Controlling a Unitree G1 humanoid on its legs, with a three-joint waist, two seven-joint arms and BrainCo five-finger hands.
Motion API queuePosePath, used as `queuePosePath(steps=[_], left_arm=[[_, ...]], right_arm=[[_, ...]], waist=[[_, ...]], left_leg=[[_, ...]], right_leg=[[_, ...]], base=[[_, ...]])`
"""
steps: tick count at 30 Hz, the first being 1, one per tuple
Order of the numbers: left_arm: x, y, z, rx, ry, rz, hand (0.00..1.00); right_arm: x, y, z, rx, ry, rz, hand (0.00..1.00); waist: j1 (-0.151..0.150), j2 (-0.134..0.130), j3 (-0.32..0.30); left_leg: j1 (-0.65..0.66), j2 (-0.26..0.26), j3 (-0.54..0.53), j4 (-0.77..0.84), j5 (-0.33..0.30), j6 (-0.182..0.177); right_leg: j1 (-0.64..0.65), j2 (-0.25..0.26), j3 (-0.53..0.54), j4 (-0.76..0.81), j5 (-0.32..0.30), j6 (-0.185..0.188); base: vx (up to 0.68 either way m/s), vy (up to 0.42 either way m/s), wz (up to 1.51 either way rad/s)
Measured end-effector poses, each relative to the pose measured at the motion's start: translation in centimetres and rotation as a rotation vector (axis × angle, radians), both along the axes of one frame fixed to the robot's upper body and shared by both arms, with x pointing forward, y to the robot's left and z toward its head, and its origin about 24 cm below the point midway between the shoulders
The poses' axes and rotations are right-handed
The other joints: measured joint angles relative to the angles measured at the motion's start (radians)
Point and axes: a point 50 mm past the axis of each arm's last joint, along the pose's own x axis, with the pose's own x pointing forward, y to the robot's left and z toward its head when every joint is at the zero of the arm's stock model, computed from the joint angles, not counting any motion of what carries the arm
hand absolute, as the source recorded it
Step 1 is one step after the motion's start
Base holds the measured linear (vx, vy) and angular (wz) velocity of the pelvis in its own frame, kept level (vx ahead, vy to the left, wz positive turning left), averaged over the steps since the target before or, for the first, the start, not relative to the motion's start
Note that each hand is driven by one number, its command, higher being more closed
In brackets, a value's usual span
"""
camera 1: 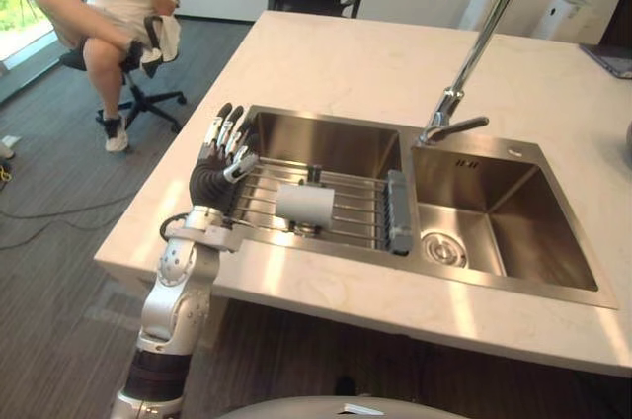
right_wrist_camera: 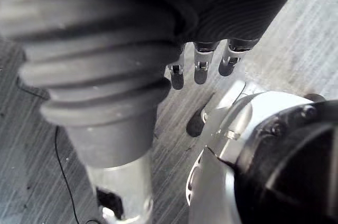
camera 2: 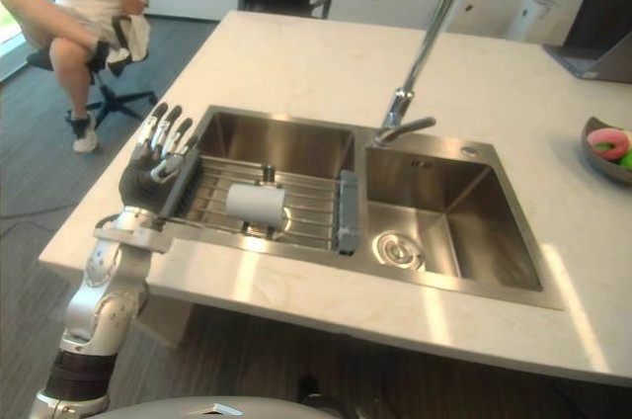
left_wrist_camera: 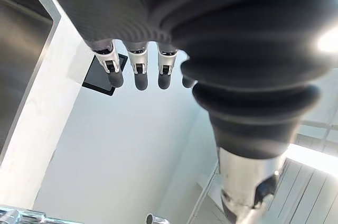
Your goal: Walk over to the sink, pick up the cup, carry it to the dishwasher, place the cup inside the dishwasher, then close the dishwasher door
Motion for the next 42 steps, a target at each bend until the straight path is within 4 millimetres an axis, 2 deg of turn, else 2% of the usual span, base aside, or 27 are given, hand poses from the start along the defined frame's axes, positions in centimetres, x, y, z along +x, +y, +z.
queuePosePath(steps=[6,10,13,17,21,25,29,33,38,42], left_arm=[[0.3,0.6,-0.8,0.19,0.004,0.086,0.0],[0.8,1.9,-2.8,0.479,0.041,0.222,0.0],[1.4,3.1,-3.1,0.609,0.046,0.305,0.0],[3.5,5.7,-2.0,0.82,0.005,0.45,0.0],[4.5,6.3,-0.9,0.926,-0.071,0.516,0.0],[4.7,5.7,-2.1,1.056,-0.081,0.452,0.0],[4.6,4.1,-4.1,1.153,-0.06,0.292,0.0],[4.3,2.6,-5.1,1.204,-0.074,0.145,0.0],[4.8,2.5,-5.3,1.273,-0.076,0.082,0.0],[5.1,3.0,-5.8,1.356,-0.066,0.094,0.0]], right_arm=[[0.7,0.0,0.0,0.006,-0.019,0.022,0.0],[1.7,-0.4,0.2,-0.002,-0.036,0.132,0.0],[1.9,-0.4,0.3,-0.007,-0.043,0.146,0.0],[1.7,-0.4,0.3,-0.006,-0.045,0.13,0.0],[0.8,-0.5,0.3,0.001,-0.036,0.089,0.0],[-0.3,-0.4,0.3,0.002,-0.011,0.081,0.0],[-1.4,-0.5,0.3,-0.008,0.009,0.074,0.0],[-1.9,-0.2,0.3,-0.002,0.024,0.081,0.0],[-1.8,-0.3,0.3,-0.008,0.021,0.089,0.0],[-1.7,-0.4,0.3,-0.016,0.005,0.091,0.0]], waist=[[-0.007,0.003,-0.001],[-0.03,0.015,-0.006],[-0.036,0.019,-0.008],[-0.069,0.024,-0.006],[-0.084,0.028,-0.004],[-0.103,0.036,0.002],[-0.121,0.045,0.009],[-0.139,0.047,0.011],[-0.157,0.054,0.016],[-0.158,0.057,0.02]], left_leg=[[0.005,-0.002,0.0,-0.014,-0.004,-0.006],[0.01,0.003,0.012,-0.03,-0.002,-0.016],[0.023,0.009,0.031,-0.029,-0.001,-0.013],[0.026,0.01,0.047,-0.032,-0.001,-0.013],[0.036,0.007,0.065,-0.031,-0.009,-0.012],[0.045,0.006,0.086,-0.031,-0.015,-0.012],[0.043,0.008,0.109,-0.032,-0.018,-0.014],[0.044,0.011,0.124,-0.034,-0.02,-0.017],[0.044,0.013,0.138,-0.035,-0.02,-0.018],[0.046,0.013,0.142,-0.034,-0.02,-0.018]], right_leg=[[0.005,0.0,0.0,-0.001,-0.002,0.003],[-0.006,0.008,0.013,-0.001,-0.003,0.004],[-0.014,0.018,0.032,-0.001,0.002,-0.002],[-0.019,0.02,0.038,-0.001,0.004,-0.002],[-0.02,0.019,0.055,-0.001,0.007,0.002],[-0.022,0.02,0.07,-0.001,0.009,0.005],[-0.036,0.025,0.088,-0.001,0.012,0.004],[-0.047,0.033,0.104,-0.001,0.013,0.002],[-0.053,0.038,0.114,-0.001,0.017,0.0],[-0.053,0.039,0.12,-0.001,0.019,0.0]], base=[[-0.05,-0.001,-0.01],[0.0,-0.01,-0.09],[0.04,0.003,-0.22],[0.03,0.016,-0.08],[0.0,0.025,-0.13],[-0.02,0.01,-0.17],[-0.03,-0.01,-0.15],[-0.02,-0.013,-0.14],[-0.01,-0.005,-0.07],[-0.01,-0.004,-0.03]])
